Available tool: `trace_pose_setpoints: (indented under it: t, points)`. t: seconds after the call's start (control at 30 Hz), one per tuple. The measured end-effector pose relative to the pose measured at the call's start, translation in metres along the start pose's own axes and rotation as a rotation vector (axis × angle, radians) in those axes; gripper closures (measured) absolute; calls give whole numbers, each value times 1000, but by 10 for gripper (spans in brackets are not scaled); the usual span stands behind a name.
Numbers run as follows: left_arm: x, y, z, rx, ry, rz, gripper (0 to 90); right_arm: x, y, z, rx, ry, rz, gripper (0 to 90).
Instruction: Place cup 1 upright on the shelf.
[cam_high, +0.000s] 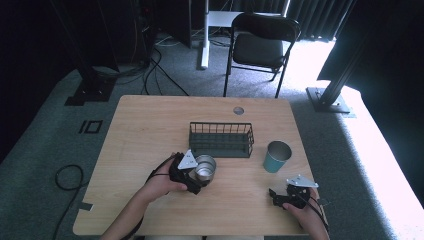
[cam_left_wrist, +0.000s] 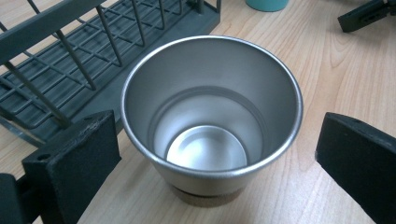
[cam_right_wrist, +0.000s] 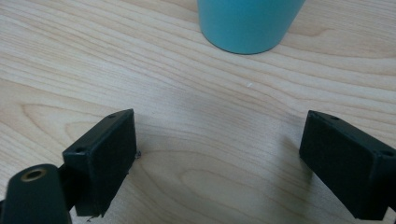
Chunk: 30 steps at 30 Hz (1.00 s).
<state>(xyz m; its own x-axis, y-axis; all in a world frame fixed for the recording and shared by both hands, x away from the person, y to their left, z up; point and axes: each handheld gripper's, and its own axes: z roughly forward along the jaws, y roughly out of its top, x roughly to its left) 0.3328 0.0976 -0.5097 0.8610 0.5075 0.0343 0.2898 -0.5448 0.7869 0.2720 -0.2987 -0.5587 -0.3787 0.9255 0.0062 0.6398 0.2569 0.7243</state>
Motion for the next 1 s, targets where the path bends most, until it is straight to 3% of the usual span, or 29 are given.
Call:
trace_pose_setpoints:
  t: [0.77, 0.93, 1.0]
  points:
    - [1, 9, 19, -13, -22, -1, 4, 0, 0, 0, 0, 0, 0, 104]
    - [0, 10, 22, -23, -17, -1, 15, 0, 0, 0, 0, 0, 0, 105]
    - [0, 10, 22, -32, -6, -14, 68, 0, 0, 0, 0, 0, 0, 105]
